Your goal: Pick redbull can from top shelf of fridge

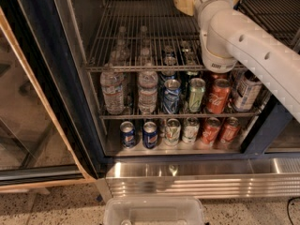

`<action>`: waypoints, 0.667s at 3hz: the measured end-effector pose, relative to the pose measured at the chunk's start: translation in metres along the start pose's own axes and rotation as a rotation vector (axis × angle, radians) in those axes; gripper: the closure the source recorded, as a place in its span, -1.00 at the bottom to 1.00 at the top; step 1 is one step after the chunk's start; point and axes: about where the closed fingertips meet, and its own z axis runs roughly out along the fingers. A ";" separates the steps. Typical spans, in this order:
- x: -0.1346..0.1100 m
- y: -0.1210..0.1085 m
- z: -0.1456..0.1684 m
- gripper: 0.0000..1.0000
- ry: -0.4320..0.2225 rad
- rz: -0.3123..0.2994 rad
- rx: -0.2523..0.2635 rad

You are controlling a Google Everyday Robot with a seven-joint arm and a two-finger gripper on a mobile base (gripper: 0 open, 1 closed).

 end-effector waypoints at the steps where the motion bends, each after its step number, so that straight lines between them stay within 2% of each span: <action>1: 0.000 0.000 0.000 -1.00 0.000 0.000 0.000; 2: 0.000 -0.012 -0.004 -1.00 0.013 0.001 0.068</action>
Offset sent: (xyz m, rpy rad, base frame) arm -0.0187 -0.0406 0.0042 0.0325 0.0029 -0.2288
